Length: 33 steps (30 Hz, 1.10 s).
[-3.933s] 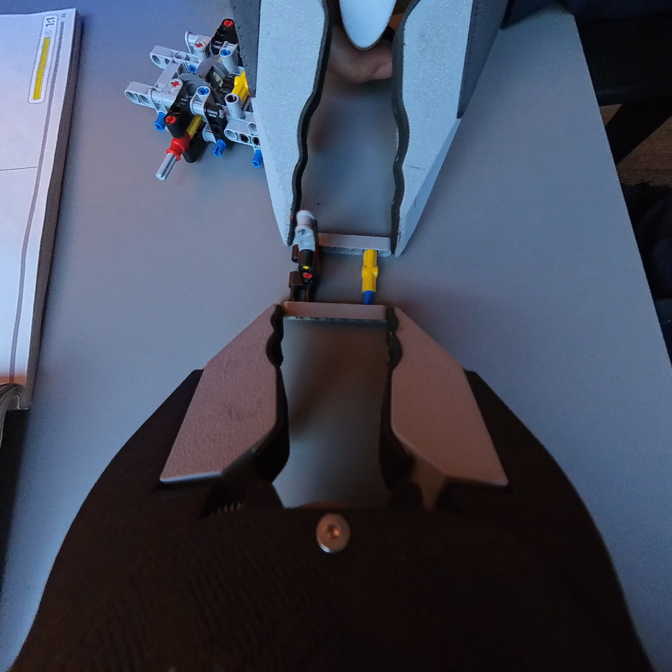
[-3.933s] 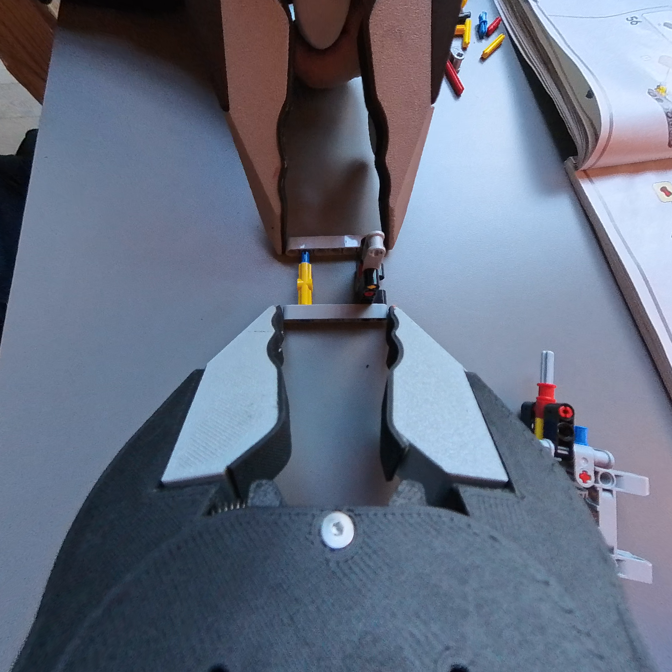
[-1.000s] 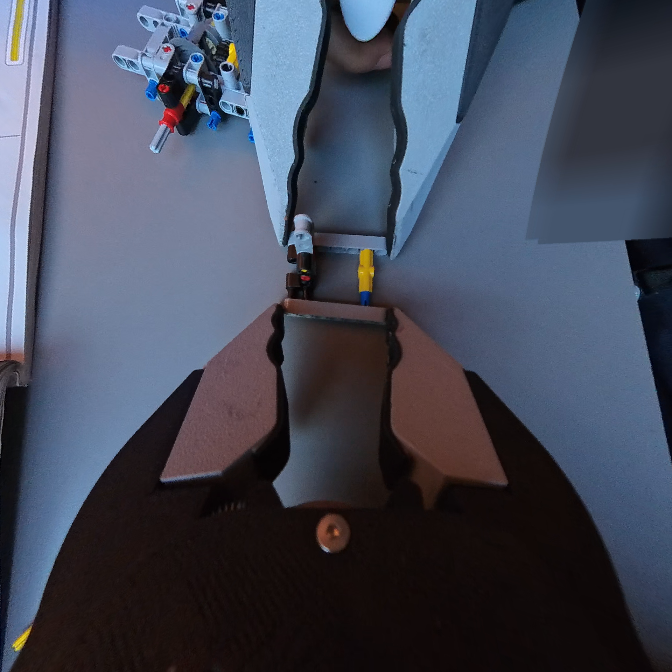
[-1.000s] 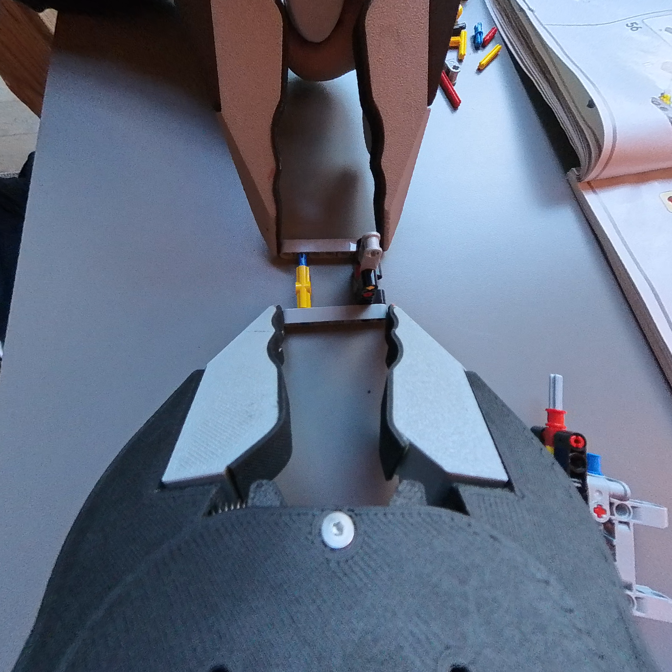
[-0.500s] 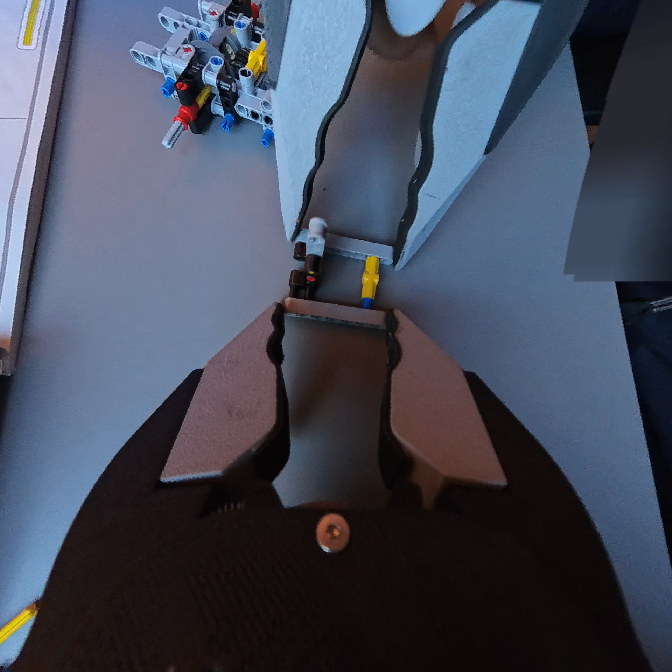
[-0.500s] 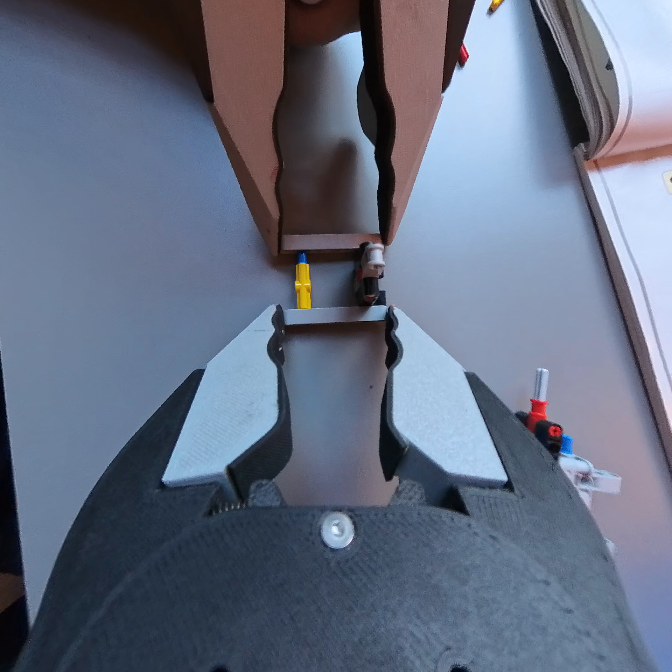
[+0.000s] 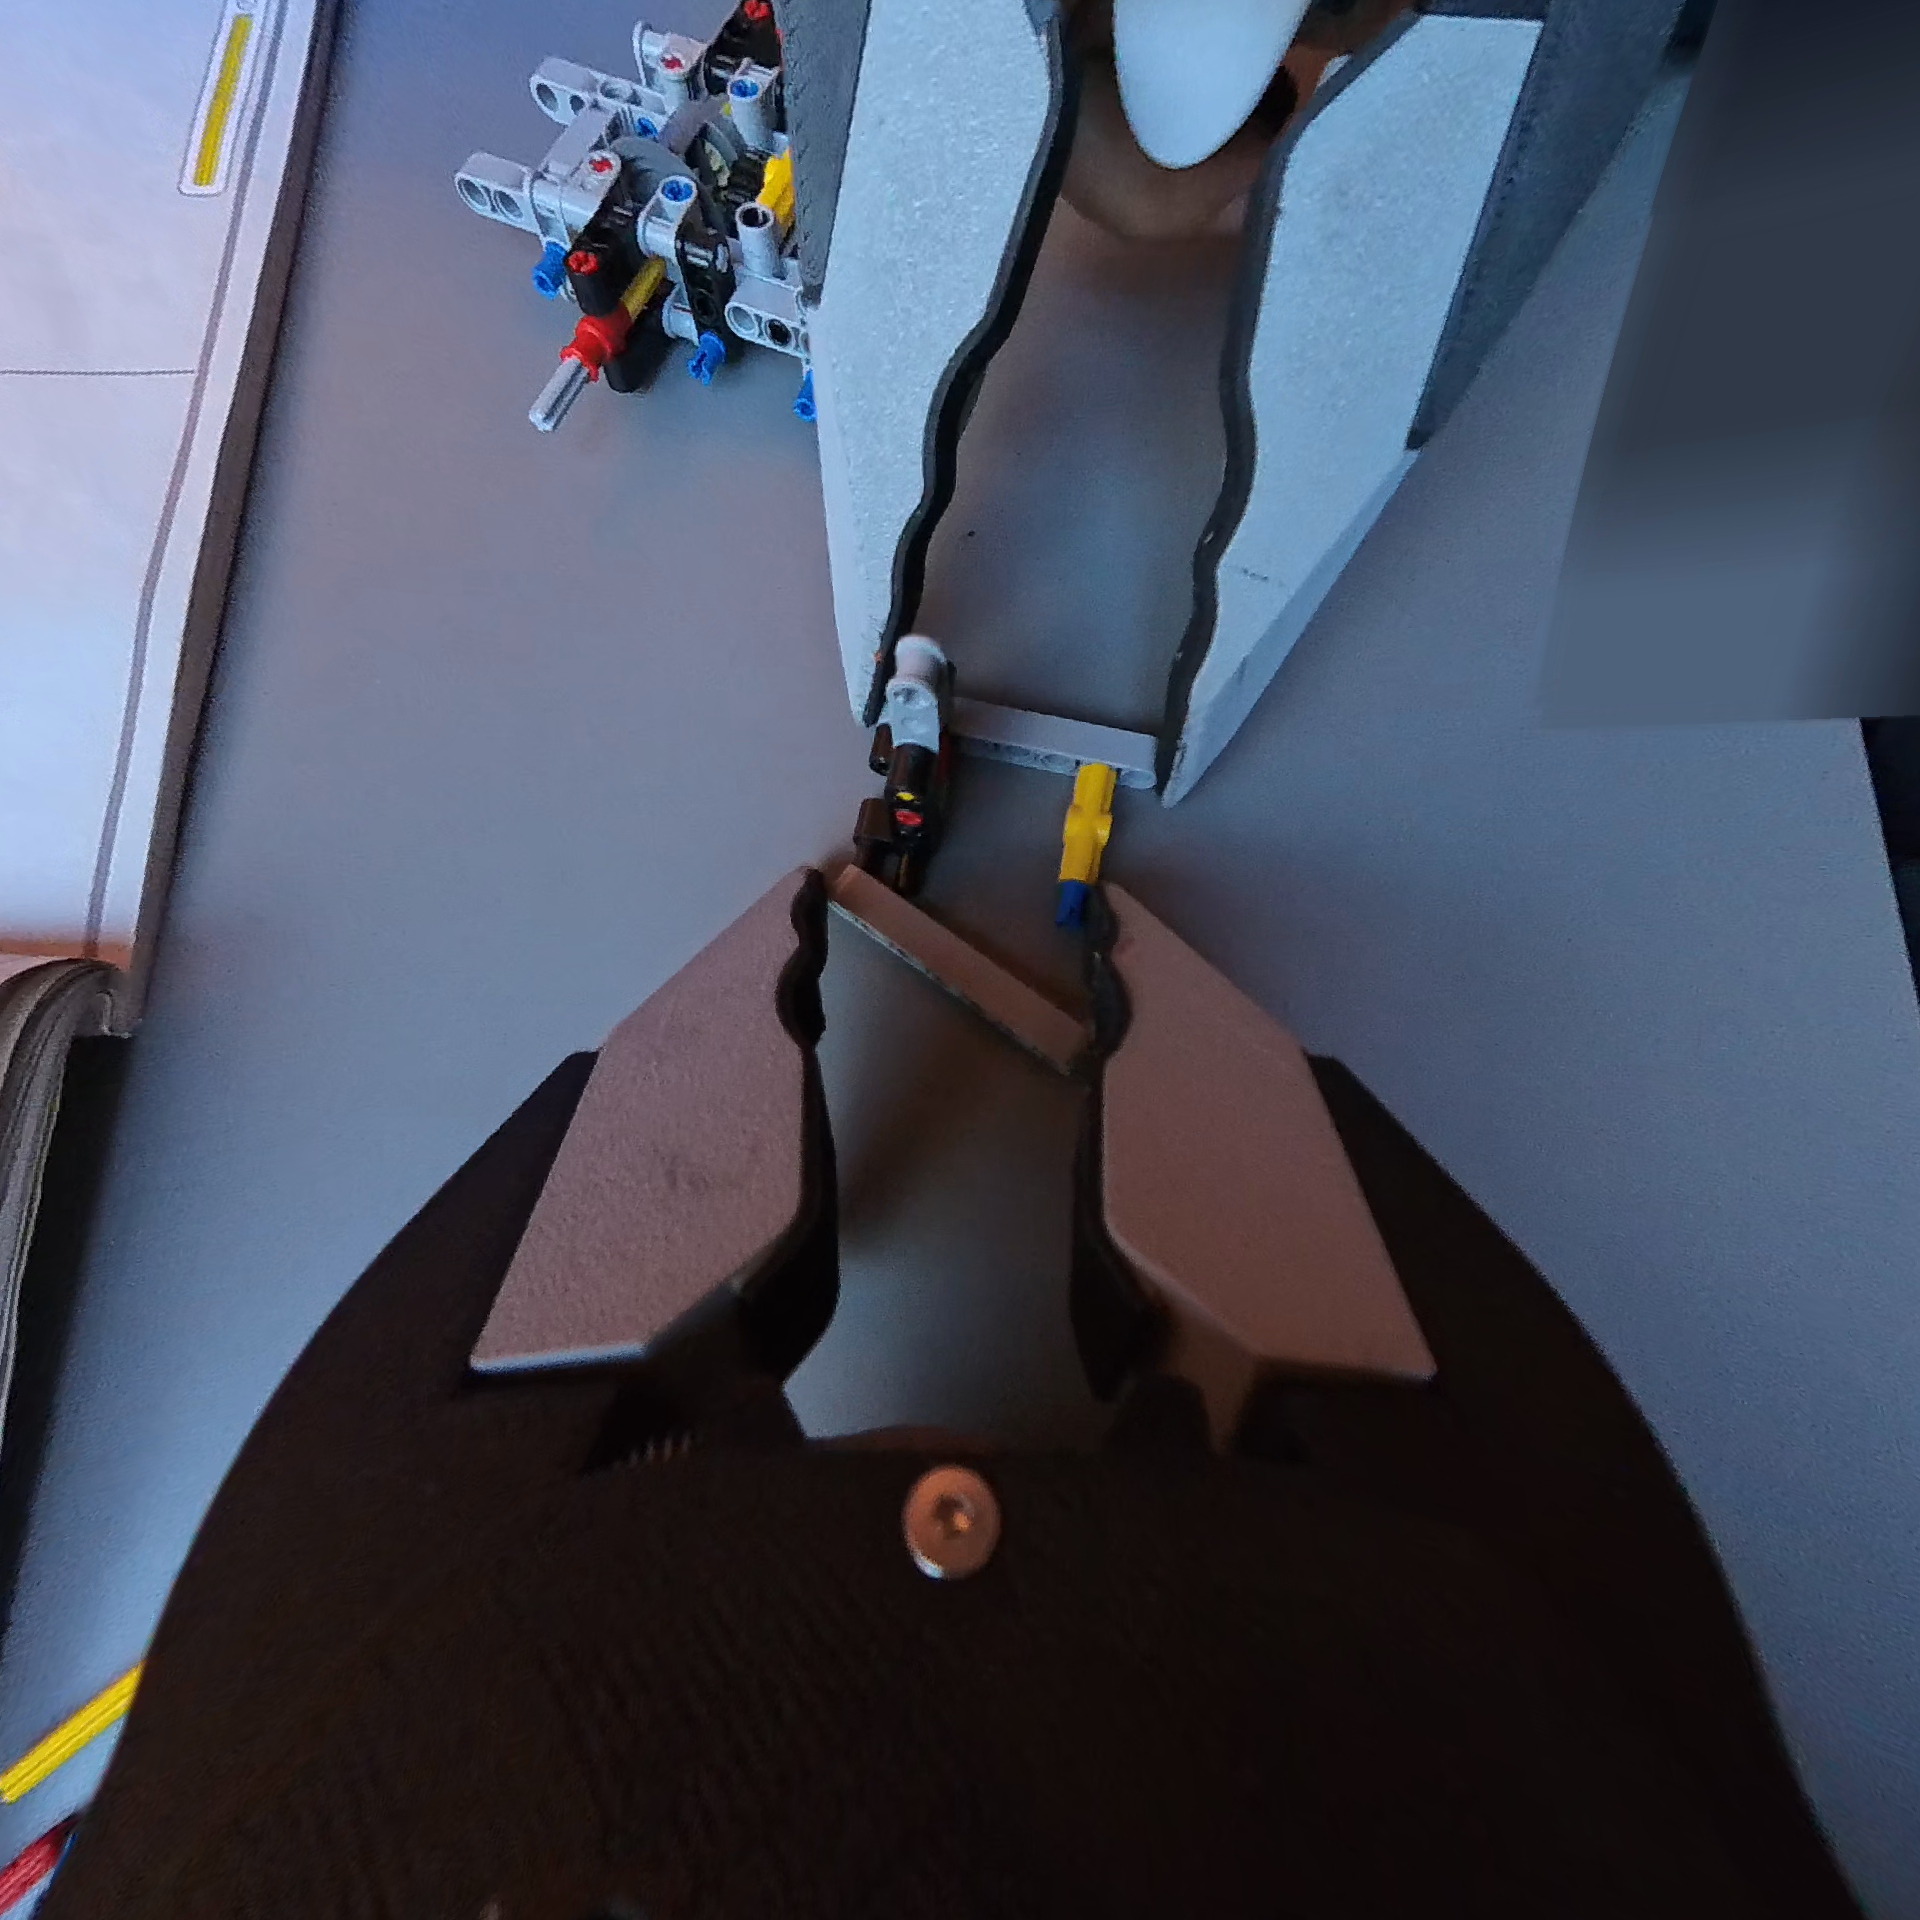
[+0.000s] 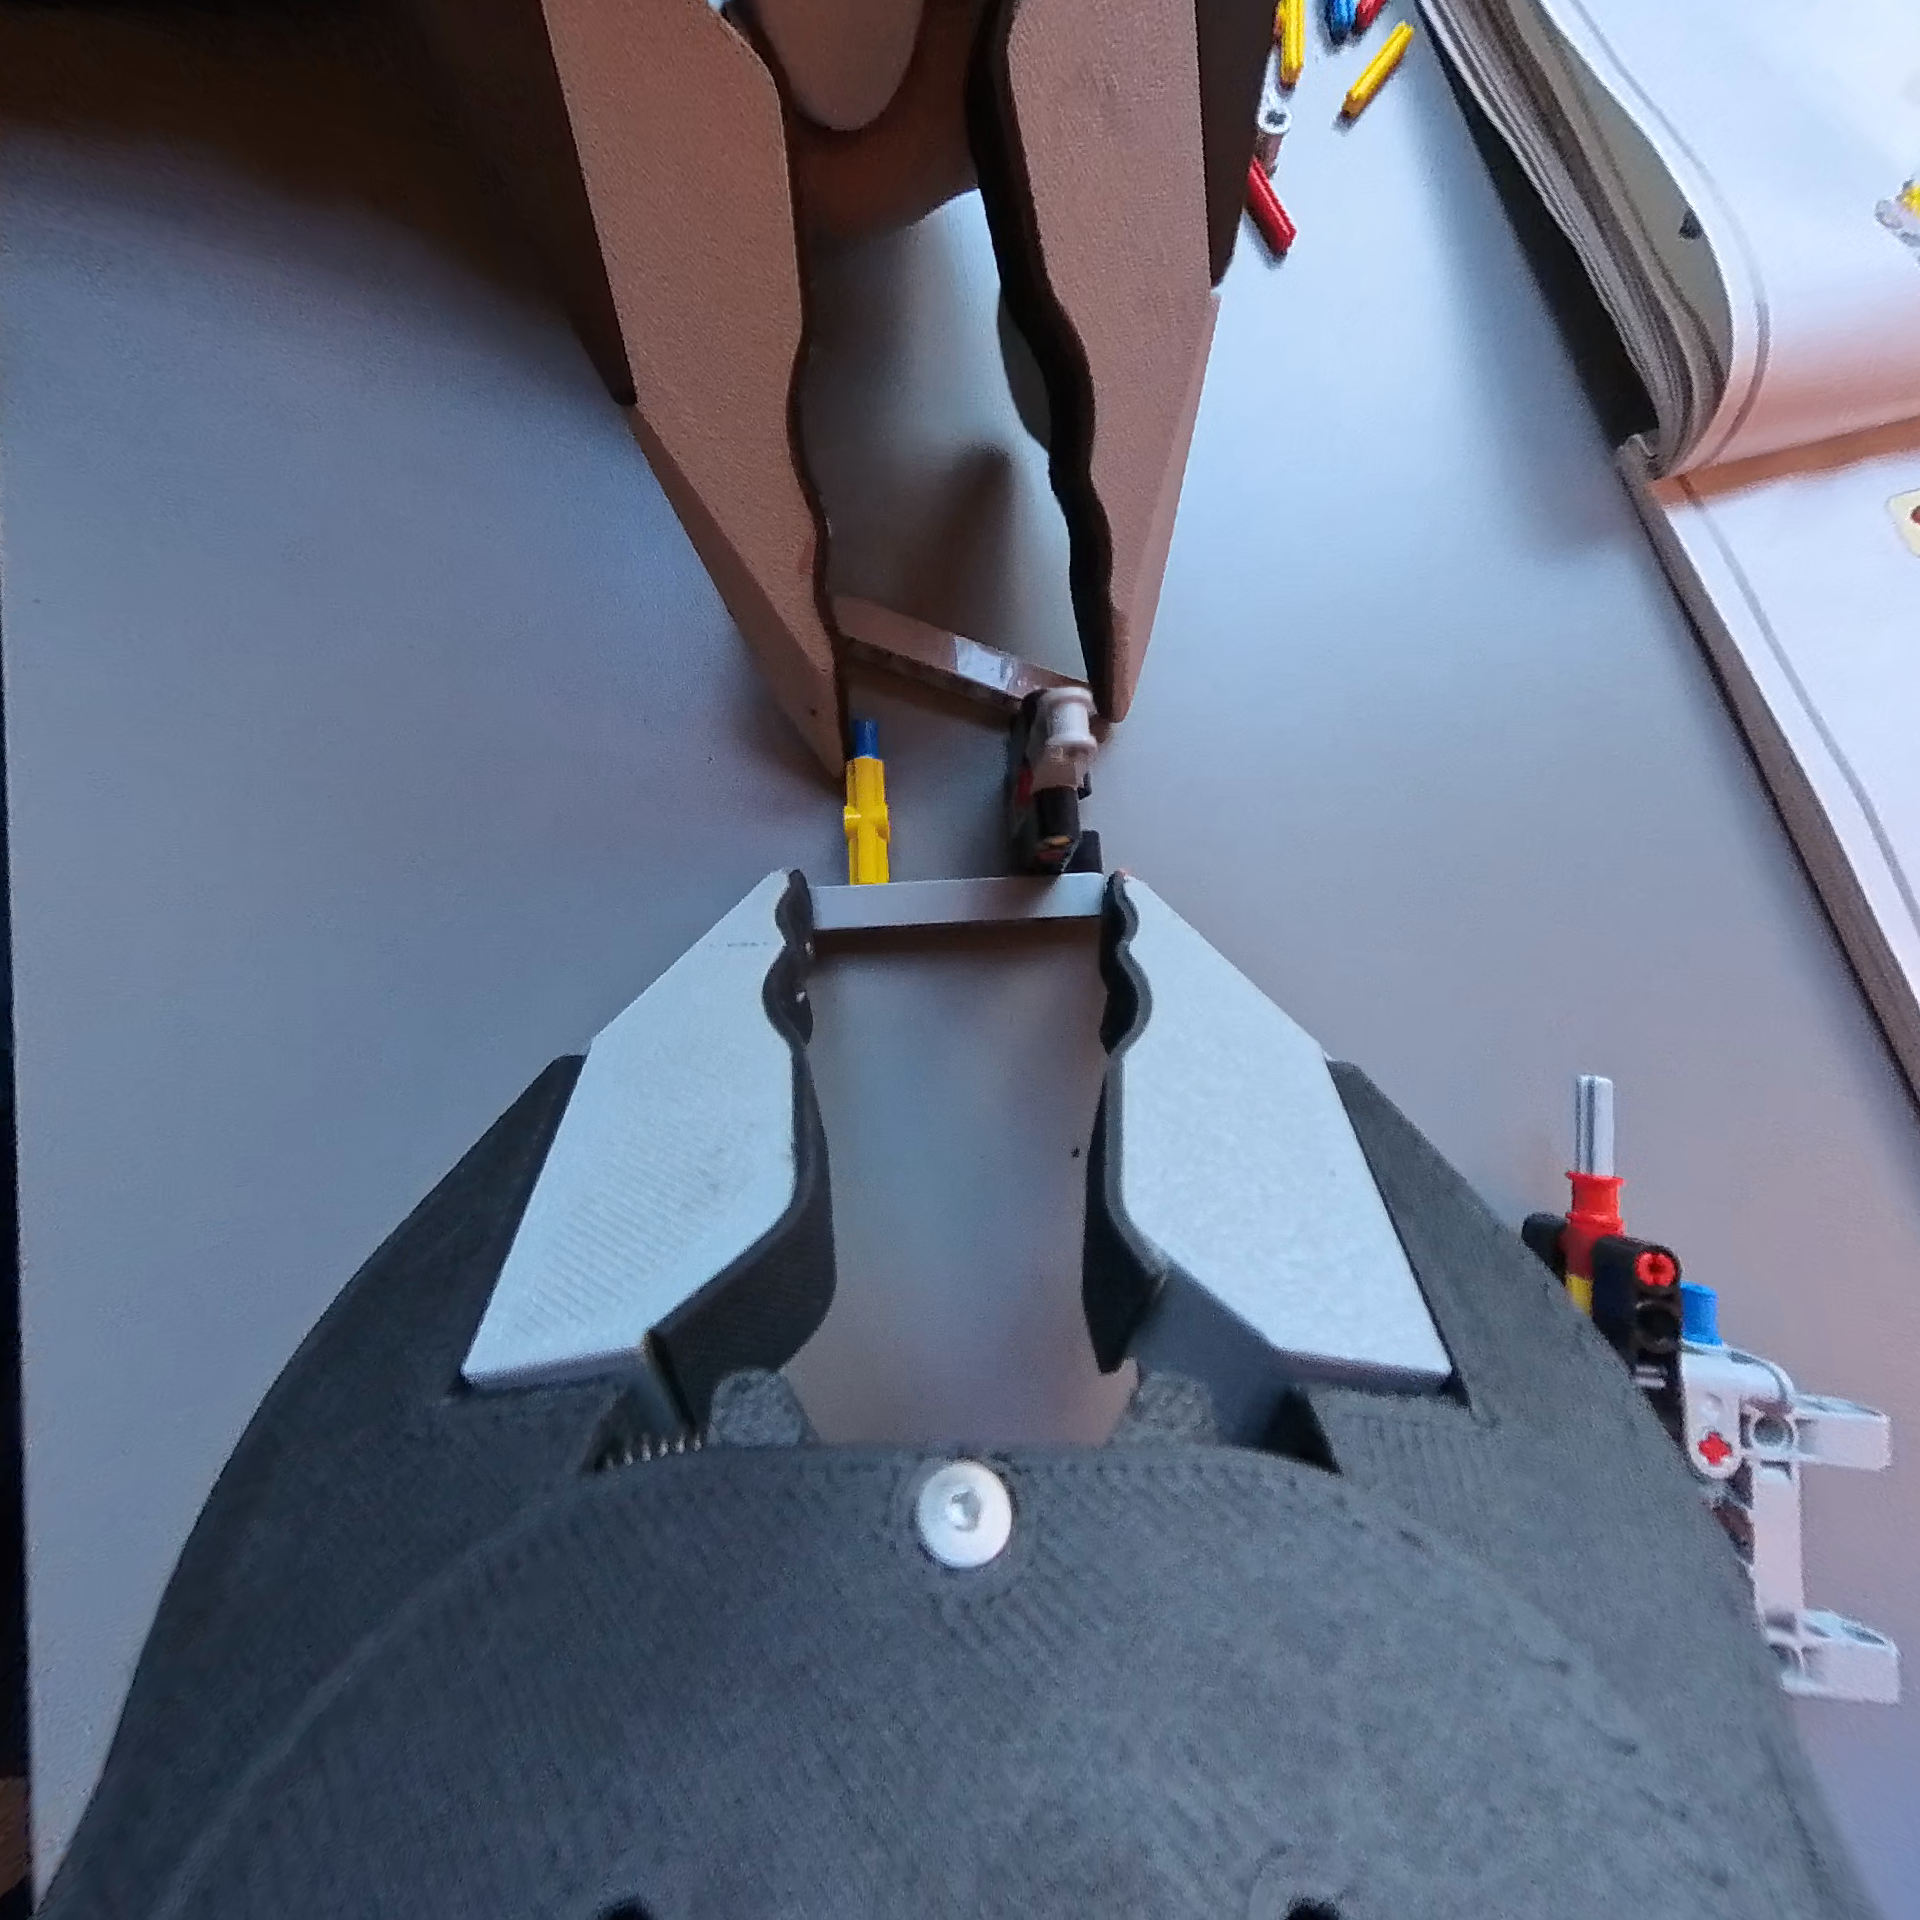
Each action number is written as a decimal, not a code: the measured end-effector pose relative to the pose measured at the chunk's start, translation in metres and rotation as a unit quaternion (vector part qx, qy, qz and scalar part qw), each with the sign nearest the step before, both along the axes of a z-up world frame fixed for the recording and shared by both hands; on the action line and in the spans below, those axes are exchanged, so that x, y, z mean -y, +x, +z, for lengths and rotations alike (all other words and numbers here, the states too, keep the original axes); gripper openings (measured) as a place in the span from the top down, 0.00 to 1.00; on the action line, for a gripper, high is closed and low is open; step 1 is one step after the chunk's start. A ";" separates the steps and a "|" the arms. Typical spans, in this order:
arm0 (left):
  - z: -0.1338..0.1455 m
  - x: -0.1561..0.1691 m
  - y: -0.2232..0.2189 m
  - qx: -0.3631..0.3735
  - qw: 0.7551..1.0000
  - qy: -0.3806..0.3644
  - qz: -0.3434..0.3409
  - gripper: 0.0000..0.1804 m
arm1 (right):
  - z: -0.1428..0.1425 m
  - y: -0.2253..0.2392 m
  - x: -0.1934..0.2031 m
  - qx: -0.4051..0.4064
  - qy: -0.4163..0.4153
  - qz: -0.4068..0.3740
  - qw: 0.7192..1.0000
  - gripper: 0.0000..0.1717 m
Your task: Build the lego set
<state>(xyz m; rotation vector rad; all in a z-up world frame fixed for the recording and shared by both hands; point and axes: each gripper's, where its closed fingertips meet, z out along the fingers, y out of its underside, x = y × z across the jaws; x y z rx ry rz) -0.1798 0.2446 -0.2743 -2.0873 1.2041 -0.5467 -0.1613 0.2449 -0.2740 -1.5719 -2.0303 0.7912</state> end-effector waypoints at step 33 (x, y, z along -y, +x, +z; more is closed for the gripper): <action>0.009 0.060 0.005 0.018 0.988 -0.151 0.041 0.74 | 0.000 0.002 0.003 -0.033 -0.007 0.037 0.999 0.69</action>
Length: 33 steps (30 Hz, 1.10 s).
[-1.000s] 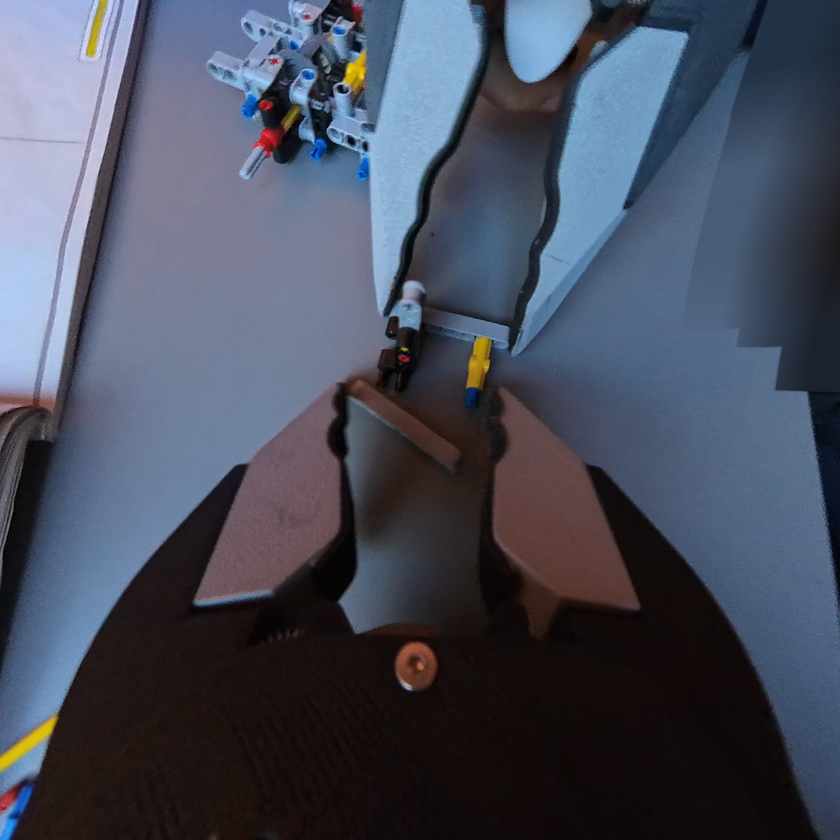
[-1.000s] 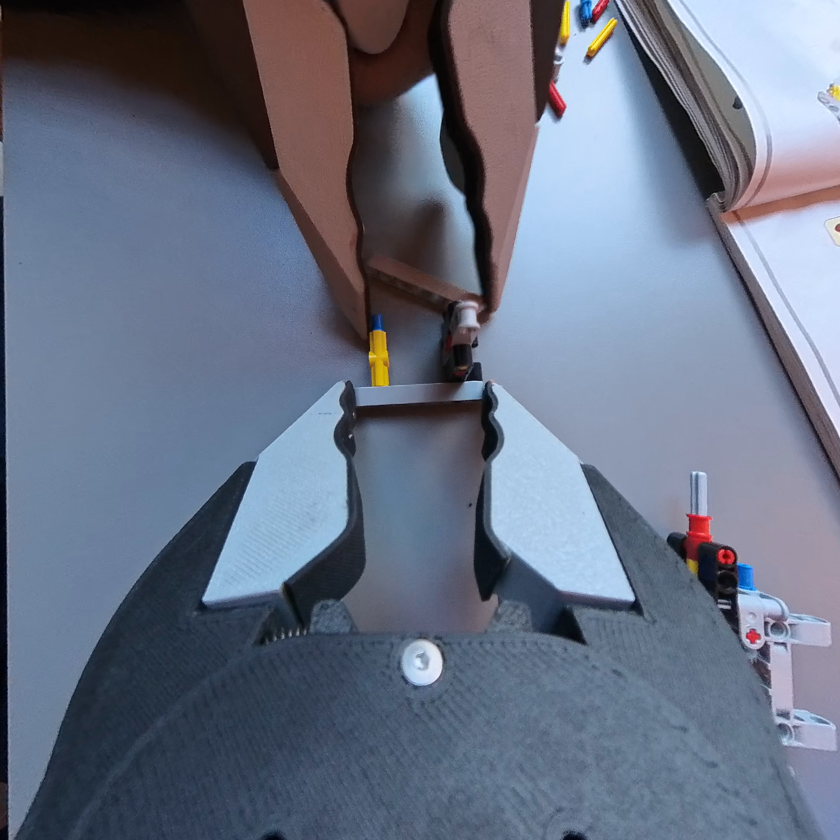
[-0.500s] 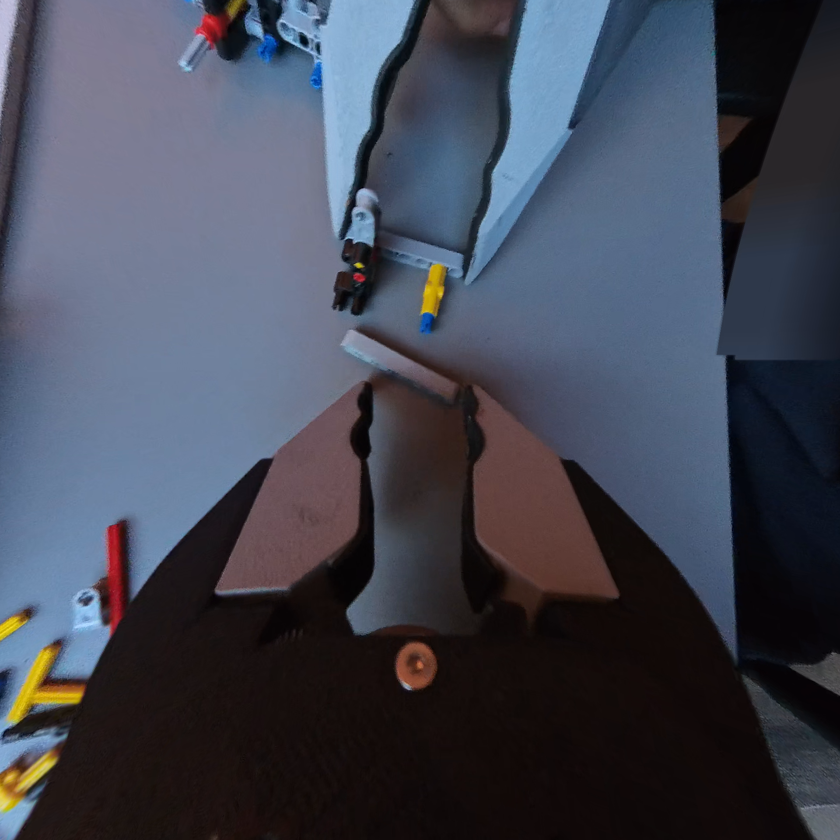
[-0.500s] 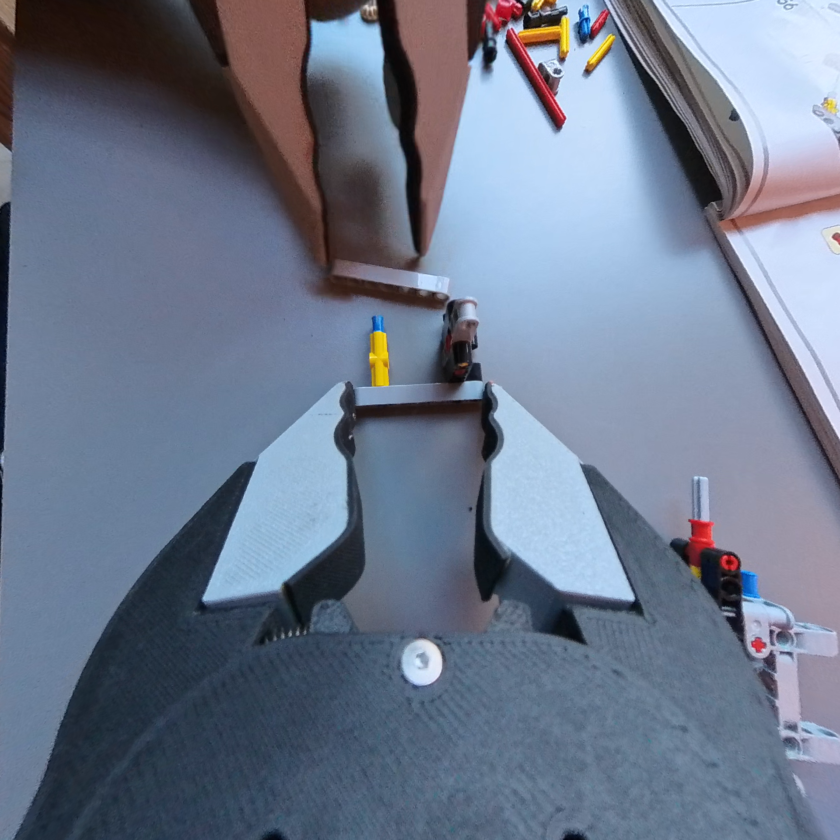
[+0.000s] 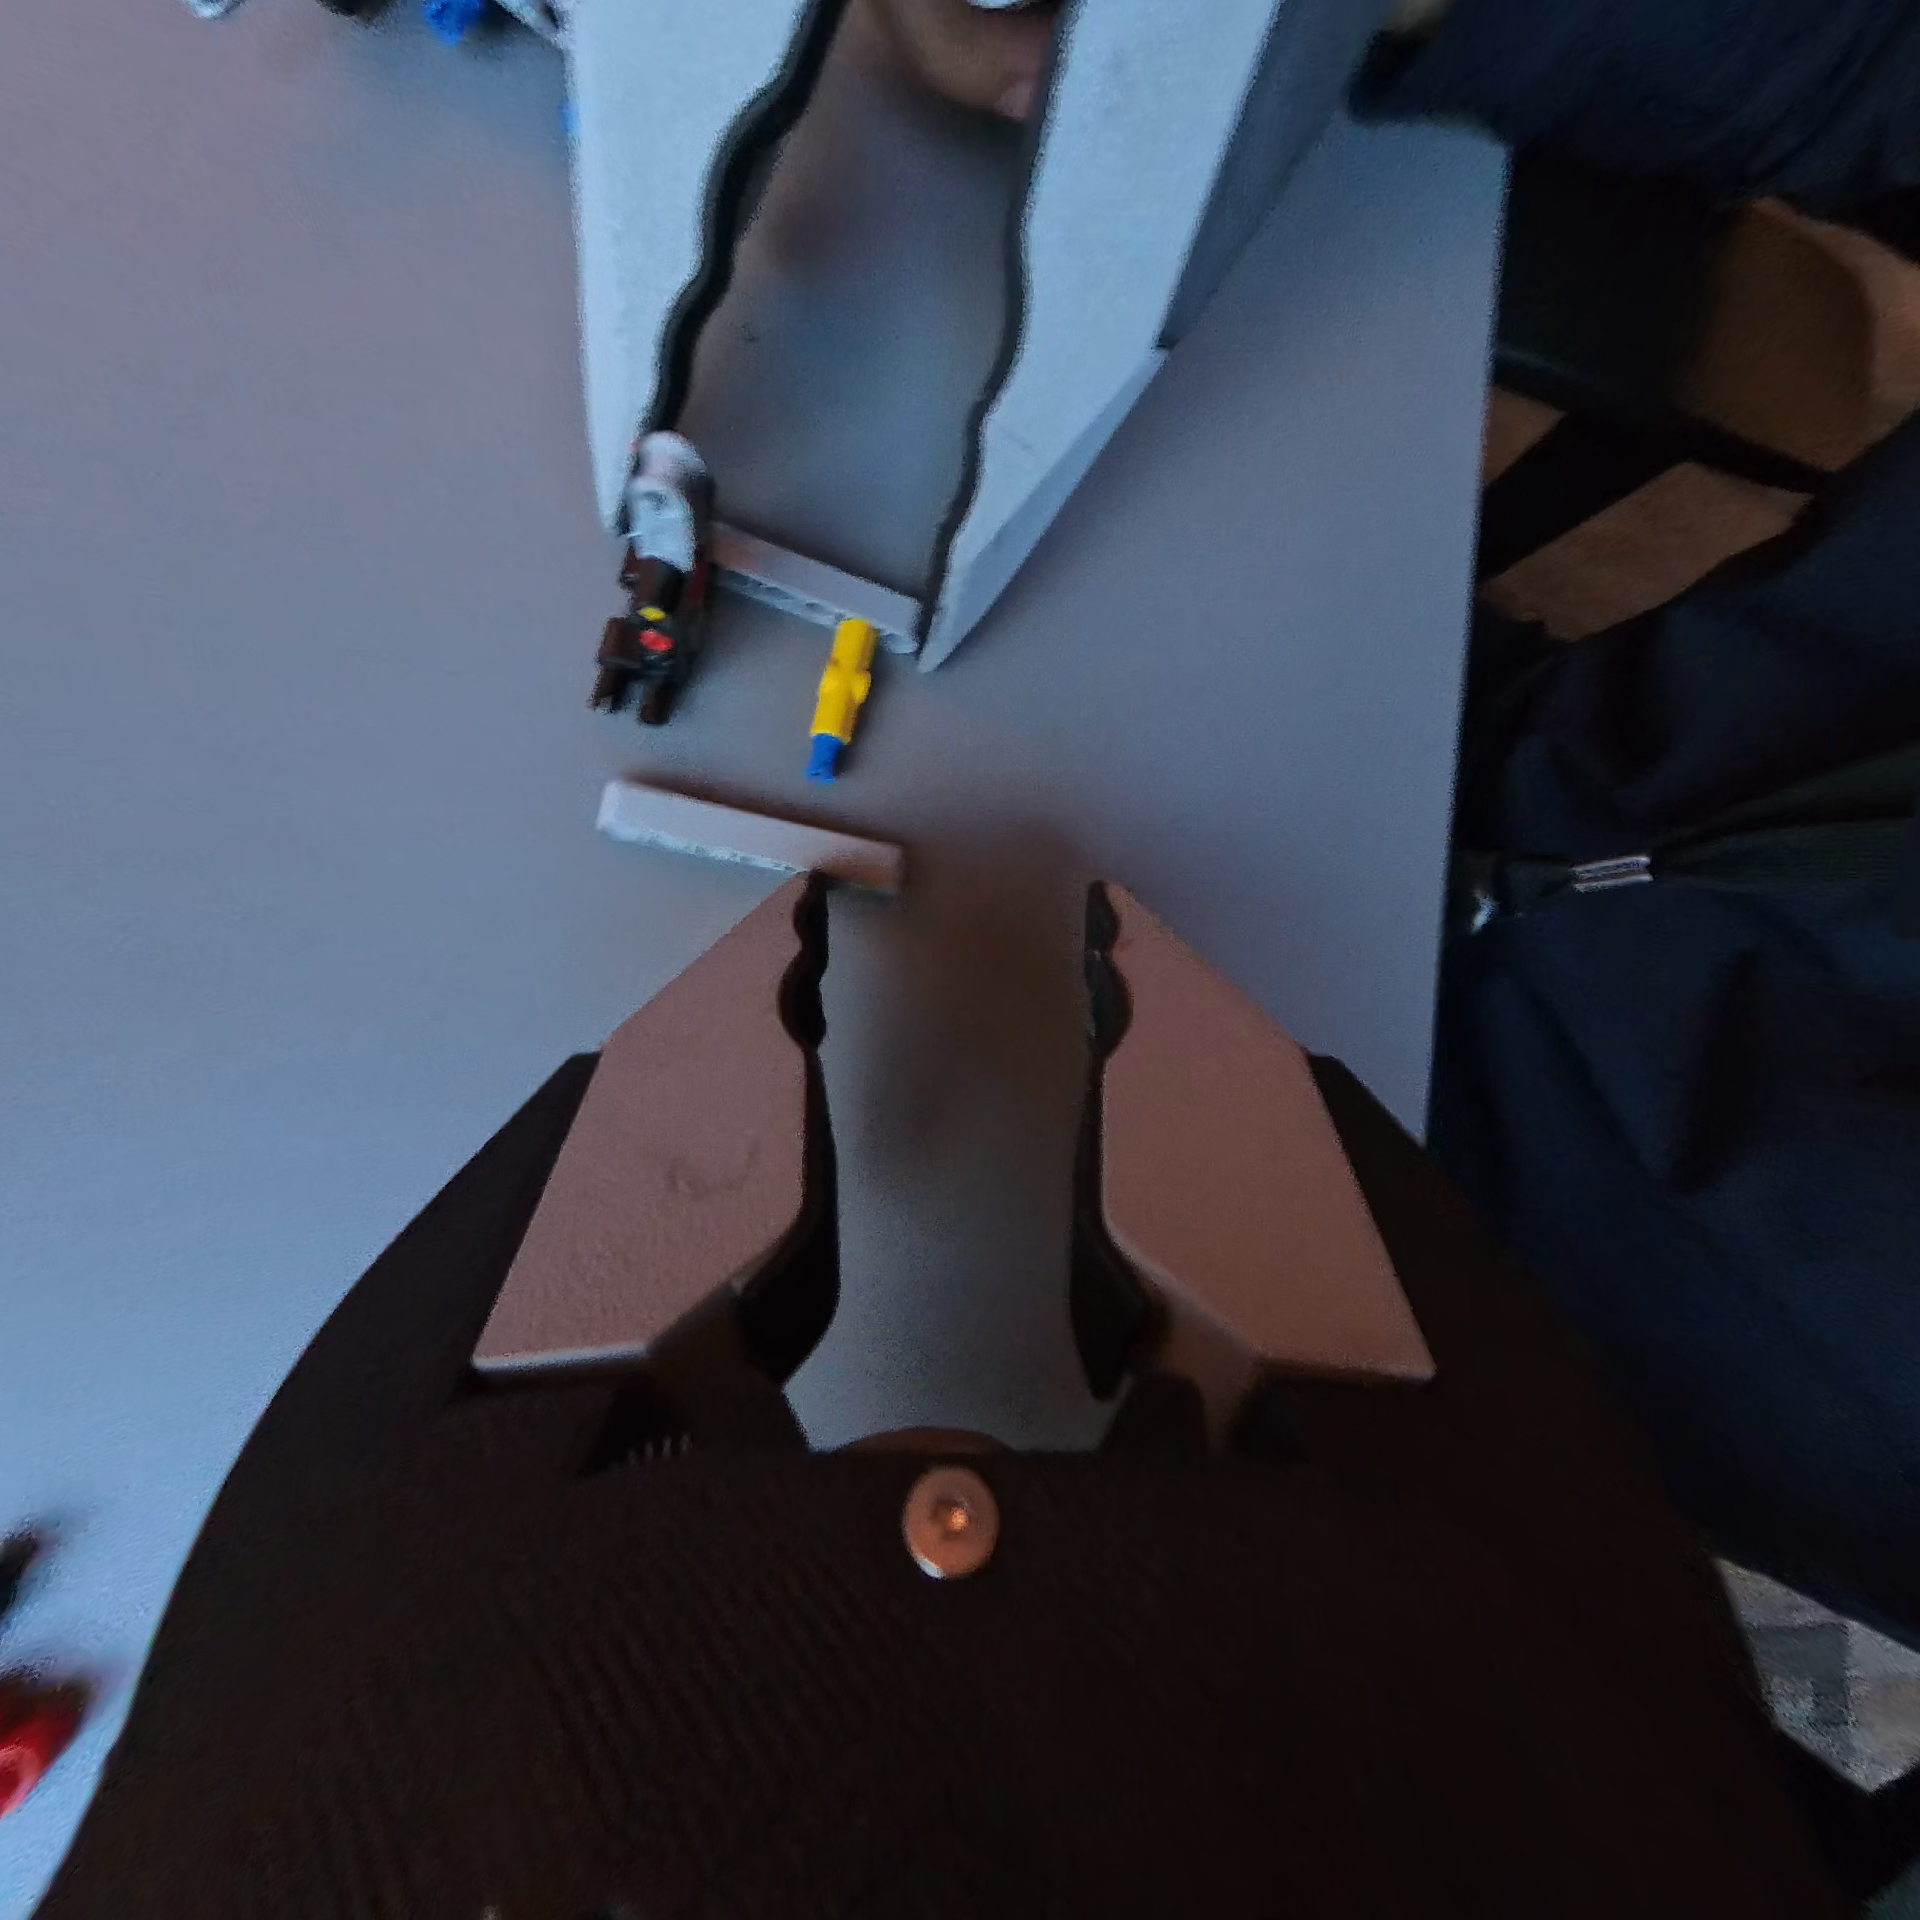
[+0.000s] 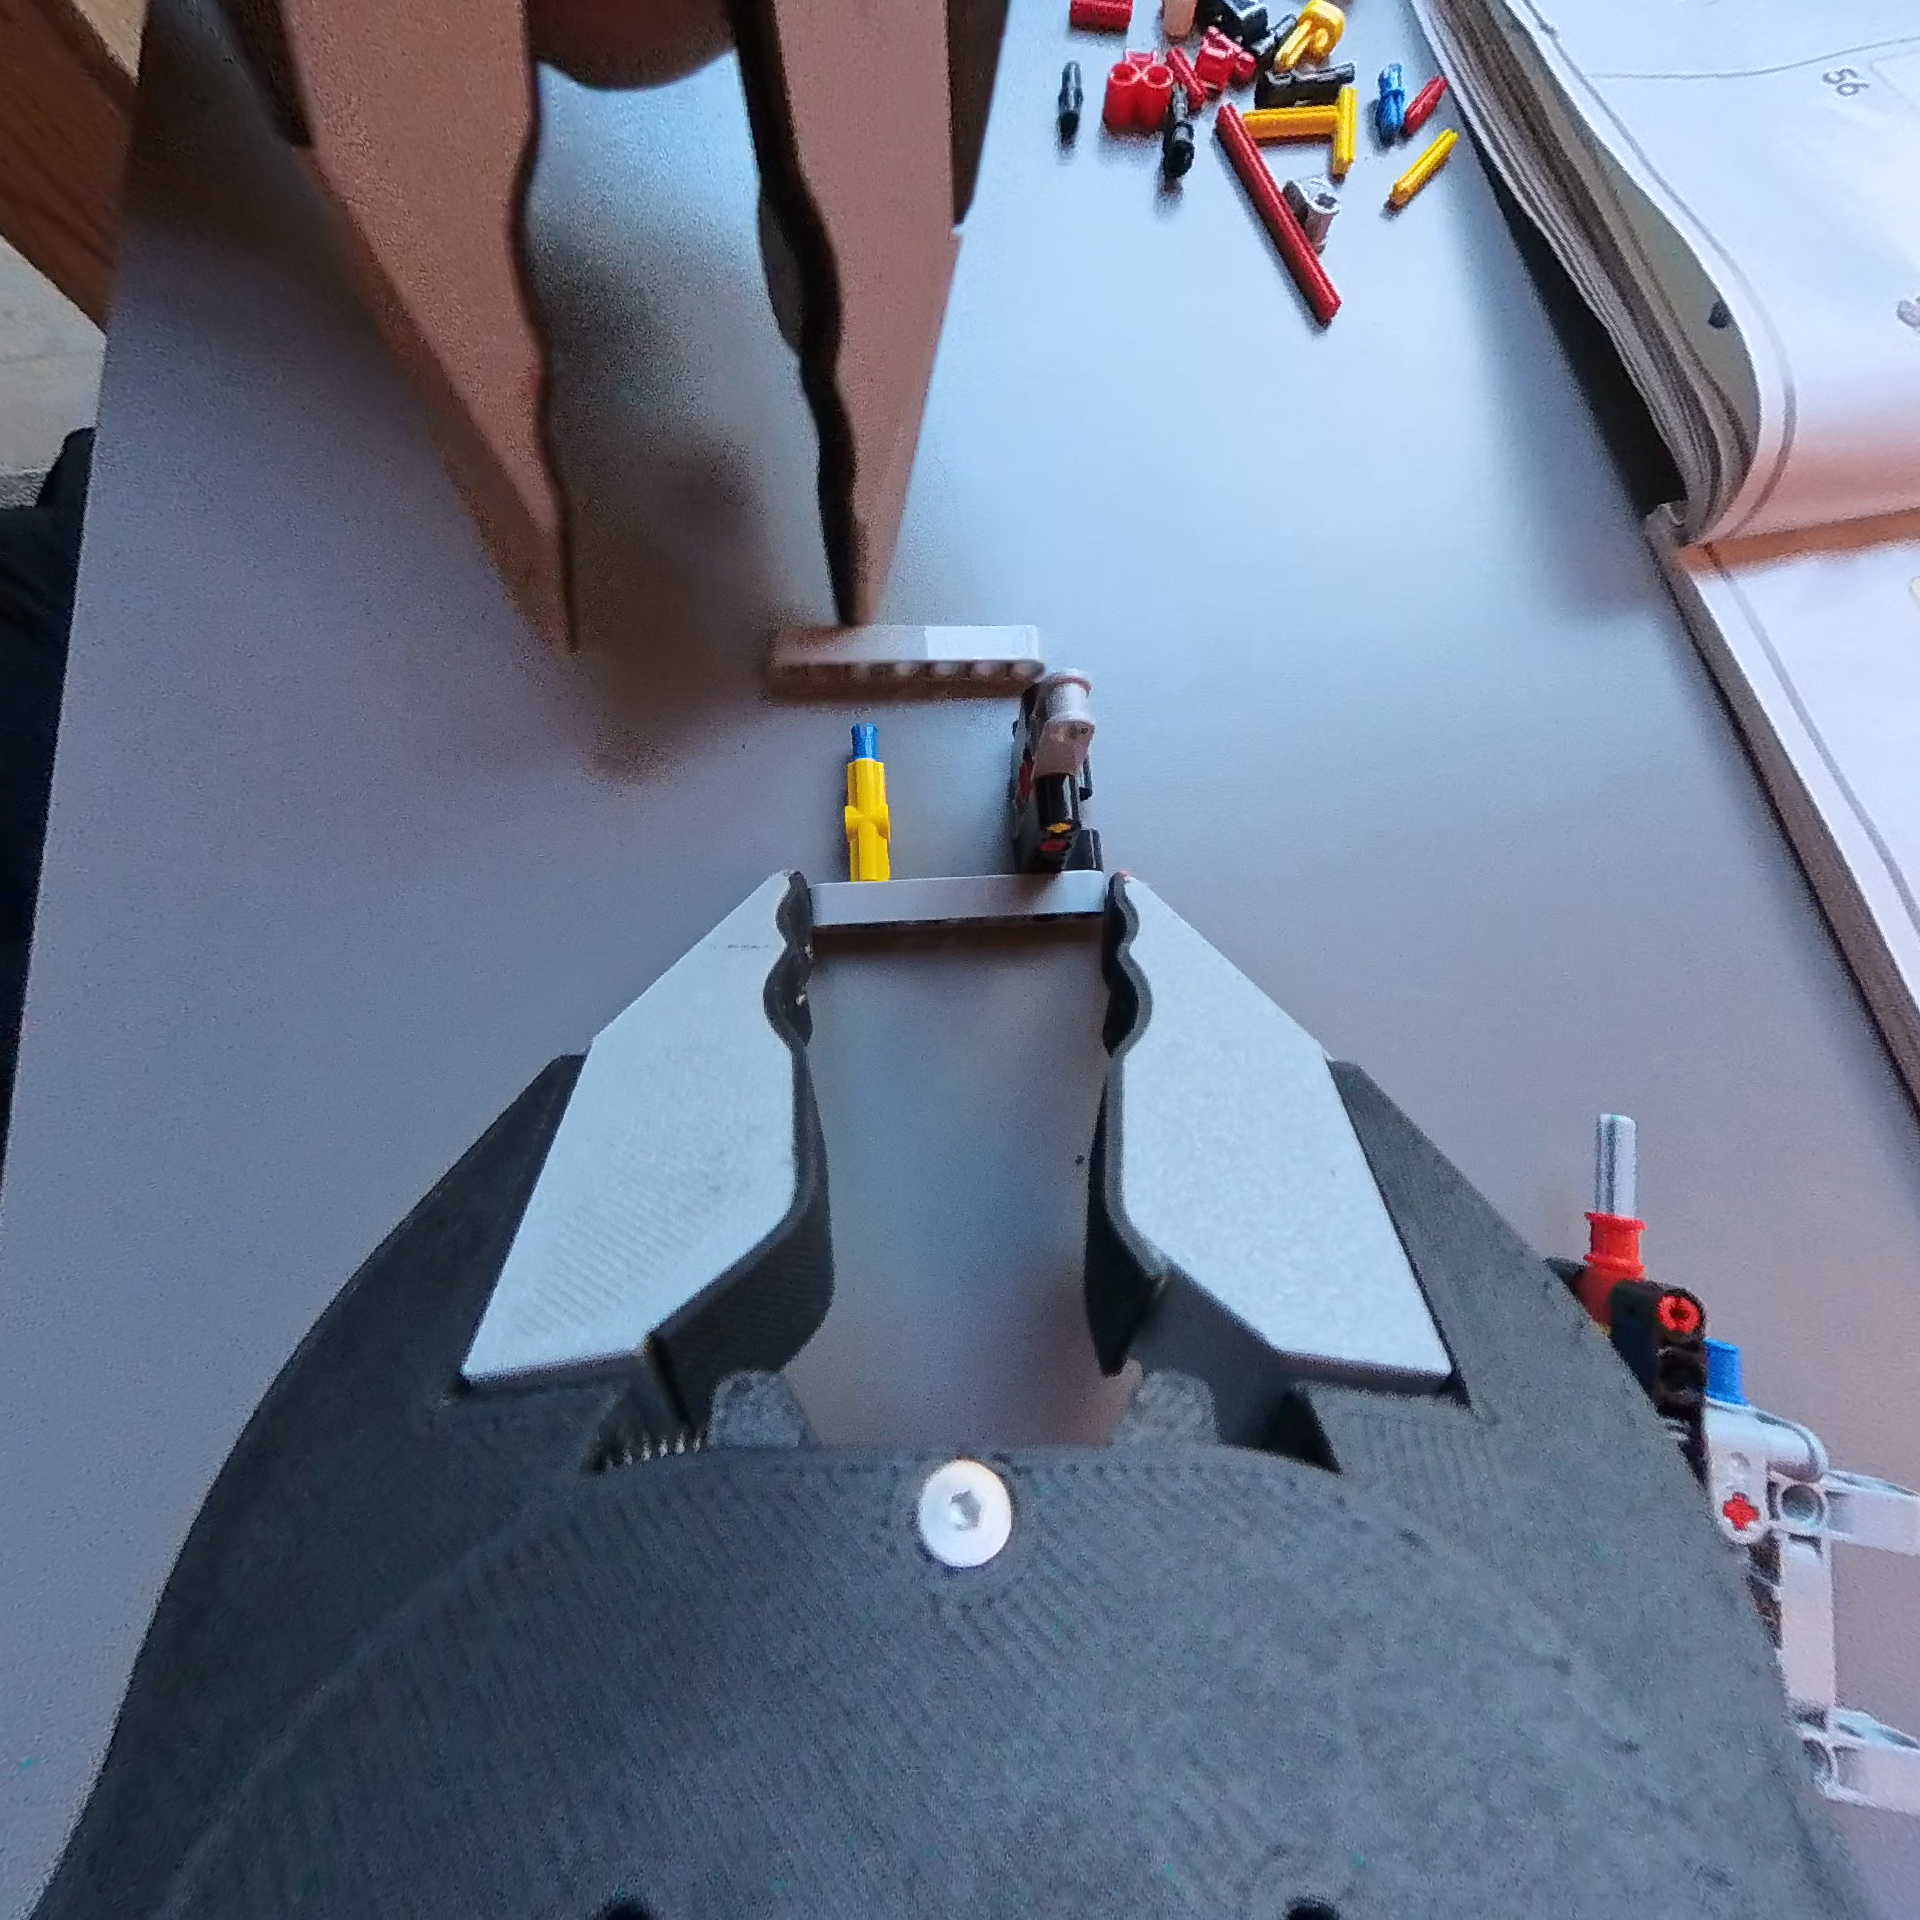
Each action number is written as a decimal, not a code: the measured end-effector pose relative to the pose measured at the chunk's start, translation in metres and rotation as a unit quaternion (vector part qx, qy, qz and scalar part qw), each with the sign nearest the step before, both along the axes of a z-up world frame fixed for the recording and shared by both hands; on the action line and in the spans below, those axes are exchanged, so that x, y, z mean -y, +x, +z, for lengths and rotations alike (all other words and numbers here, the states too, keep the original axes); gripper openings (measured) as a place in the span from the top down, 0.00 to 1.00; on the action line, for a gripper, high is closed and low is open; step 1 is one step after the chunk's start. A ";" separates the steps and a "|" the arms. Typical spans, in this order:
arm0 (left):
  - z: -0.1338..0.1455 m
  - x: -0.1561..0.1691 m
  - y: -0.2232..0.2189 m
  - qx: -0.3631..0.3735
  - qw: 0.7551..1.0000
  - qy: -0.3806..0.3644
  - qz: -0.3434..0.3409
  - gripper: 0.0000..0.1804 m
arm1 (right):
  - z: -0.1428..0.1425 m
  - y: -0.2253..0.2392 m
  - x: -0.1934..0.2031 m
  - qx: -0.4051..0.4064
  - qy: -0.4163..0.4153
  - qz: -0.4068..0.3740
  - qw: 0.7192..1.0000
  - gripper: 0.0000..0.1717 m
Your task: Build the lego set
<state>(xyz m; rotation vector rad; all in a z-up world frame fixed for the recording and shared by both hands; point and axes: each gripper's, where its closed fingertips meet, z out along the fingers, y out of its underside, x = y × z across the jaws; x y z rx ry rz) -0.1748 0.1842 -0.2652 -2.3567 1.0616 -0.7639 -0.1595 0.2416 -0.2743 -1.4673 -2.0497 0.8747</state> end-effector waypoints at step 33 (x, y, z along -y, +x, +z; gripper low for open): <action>0.005 -0.113 0.014 -0.051 0.990 0.104 -0.085 0.70 | 0.003 0.024 -0.043 -0.009 0.020 -0.079 0.997 0.62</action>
